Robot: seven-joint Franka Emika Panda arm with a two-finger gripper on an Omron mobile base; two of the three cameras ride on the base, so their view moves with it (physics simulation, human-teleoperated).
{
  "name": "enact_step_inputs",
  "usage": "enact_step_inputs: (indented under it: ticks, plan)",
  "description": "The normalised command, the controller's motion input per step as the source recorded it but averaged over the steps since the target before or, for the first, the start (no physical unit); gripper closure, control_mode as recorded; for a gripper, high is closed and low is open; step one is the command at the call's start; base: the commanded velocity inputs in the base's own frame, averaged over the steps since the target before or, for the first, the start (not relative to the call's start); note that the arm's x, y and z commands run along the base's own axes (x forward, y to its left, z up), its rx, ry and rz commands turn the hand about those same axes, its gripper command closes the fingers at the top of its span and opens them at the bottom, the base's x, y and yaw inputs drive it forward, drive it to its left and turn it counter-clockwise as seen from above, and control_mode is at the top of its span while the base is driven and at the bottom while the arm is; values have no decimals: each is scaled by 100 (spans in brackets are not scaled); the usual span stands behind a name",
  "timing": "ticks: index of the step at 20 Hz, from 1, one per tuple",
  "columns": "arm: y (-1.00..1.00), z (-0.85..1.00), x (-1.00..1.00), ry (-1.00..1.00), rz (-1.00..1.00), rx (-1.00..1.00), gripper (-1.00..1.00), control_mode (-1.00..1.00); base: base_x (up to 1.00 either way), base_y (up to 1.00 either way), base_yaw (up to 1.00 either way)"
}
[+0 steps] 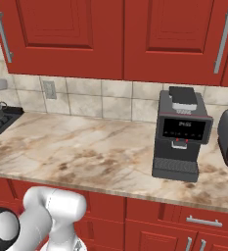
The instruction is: Open the cabinet and move the ladle to the pot. Then close the cabinet.
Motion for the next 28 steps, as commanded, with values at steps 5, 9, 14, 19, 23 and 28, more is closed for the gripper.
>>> enact_step_inputs:
  ticks: [5,9,14,19,23,28]
  plan:
    - [29,42,22,0,0,0,-100,-100,0,0,0]
    - [14,41,14,0,0,0,-100,-100,0,0,0]
    - [3,34,19,0,-1,0,-100,-100,0,0,0]
    - [0,20,38,0,-4,-2,-100,-100,0,0,0]
    - [0,10,38,0,-6,0,-100,-100,0,0,0]
    - [0,5,36,0,-6,0,-100,-100,0,0,0]
